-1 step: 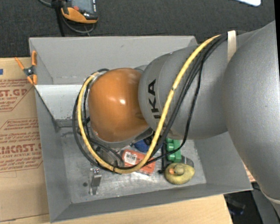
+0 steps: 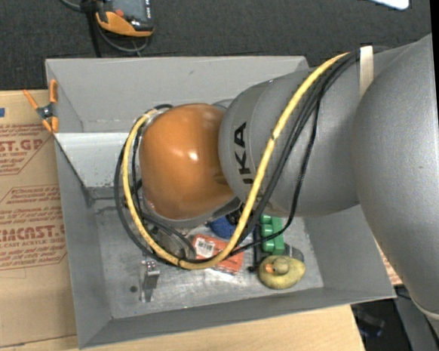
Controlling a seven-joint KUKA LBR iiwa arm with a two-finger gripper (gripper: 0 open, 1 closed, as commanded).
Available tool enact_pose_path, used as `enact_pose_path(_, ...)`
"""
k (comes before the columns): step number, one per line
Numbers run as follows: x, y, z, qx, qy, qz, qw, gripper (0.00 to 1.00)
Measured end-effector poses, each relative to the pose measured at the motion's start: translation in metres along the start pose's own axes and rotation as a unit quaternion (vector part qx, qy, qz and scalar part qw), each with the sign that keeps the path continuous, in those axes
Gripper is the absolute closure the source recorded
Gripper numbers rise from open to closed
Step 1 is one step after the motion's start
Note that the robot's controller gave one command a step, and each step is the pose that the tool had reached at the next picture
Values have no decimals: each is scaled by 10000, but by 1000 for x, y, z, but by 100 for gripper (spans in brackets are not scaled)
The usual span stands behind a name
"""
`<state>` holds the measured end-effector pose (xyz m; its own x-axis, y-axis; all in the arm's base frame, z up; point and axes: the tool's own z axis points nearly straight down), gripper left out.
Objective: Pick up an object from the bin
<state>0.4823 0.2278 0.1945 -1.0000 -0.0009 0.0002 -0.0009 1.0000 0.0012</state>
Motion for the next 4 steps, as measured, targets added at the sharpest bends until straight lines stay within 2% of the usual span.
enact_pose_path(1,-36,-9,41,-14,-46,-283,9996,0)
enact_pose_path(2,-52,-37,69,16,36,-444,9990,0)
enact_pose_path(3,-86,-65,57,-2,-57,-986,9951,0)
enact_pose_path(4,-90,-76,22,7,28,-1486,9889,0)
